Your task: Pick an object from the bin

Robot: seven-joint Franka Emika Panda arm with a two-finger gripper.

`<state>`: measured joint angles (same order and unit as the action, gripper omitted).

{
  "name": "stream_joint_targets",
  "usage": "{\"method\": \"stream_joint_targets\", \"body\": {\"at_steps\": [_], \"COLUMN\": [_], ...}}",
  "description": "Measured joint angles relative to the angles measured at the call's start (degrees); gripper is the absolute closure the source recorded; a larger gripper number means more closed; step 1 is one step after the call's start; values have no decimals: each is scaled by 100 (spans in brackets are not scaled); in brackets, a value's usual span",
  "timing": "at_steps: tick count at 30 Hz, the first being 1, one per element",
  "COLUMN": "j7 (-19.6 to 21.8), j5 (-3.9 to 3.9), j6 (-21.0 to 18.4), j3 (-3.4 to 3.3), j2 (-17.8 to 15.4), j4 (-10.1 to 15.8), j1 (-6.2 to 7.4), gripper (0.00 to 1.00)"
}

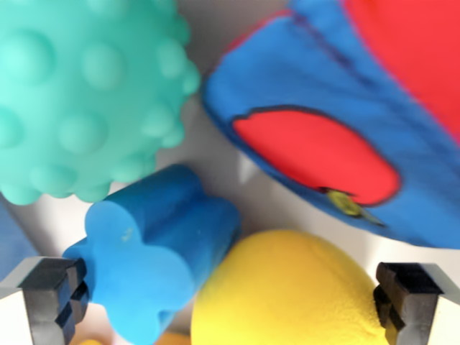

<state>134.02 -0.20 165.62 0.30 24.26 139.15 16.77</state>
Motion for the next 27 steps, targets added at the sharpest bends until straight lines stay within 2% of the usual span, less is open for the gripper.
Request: {"method": "stream_joint_targets", "body": {"at_steps": [3, 8, 9, 27], "j7": [0, 1, 1, 1], "j5": [0, 0, 0, 0], "j6": [103, 201, 204, 197], "j3": [0, -17, -19, -16], "j2": [118, 520, 495, 494], "j4": [-88, -87, -87, -82], "j1": [0, -3, -6, 1], "gripper": [0, 0, 100, 100]}}
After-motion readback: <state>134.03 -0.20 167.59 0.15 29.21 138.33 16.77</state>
